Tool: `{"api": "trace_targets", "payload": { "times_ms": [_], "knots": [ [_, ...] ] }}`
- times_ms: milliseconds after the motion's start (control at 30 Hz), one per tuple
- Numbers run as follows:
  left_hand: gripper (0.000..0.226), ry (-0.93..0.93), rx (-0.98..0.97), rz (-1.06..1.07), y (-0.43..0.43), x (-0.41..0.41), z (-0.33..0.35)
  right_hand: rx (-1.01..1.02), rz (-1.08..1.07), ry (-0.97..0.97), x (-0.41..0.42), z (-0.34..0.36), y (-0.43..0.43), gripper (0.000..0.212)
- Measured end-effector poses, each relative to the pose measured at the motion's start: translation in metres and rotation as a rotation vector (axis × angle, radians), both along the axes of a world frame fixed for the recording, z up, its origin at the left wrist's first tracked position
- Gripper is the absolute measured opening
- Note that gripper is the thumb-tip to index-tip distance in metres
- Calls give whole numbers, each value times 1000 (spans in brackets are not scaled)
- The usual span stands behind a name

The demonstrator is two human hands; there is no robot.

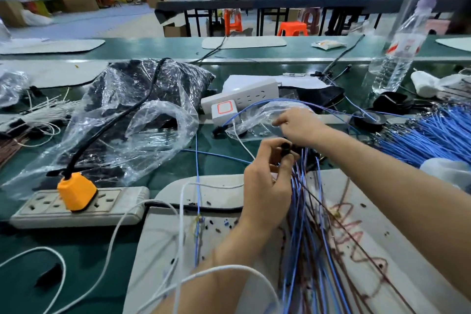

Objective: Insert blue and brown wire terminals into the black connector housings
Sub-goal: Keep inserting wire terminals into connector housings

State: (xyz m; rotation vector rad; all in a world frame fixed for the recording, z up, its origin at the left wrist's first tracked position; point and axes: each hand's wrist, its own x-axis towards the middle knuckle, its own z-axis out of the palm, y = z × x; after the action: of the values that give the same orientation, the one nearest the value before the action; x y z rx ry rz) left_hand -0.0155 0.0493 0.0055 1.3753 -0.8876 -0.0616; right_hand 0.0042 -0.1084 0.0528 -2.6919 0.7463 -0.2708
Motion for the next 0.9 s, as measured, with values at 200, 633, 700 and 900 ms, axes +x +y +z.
{"api": "trace_targets", "payload": {
  "times_ms": [200,633,700,900],
  "knots": [
    [14,8,-2,-5,1,4,0,-371,-5,204,47,-18,-8,28],
    [19,-4,-69,-75,4,6,1,-295,194,-464,-6,-18,11,10],
    [18,-25,-52,-87,4,6,1,-8,104,-699,-35,-14,23,6],
    [19,-38,-18,-105,-1,2,-3,596,-2,-989,-121,-22,64,21]
  ]
}}
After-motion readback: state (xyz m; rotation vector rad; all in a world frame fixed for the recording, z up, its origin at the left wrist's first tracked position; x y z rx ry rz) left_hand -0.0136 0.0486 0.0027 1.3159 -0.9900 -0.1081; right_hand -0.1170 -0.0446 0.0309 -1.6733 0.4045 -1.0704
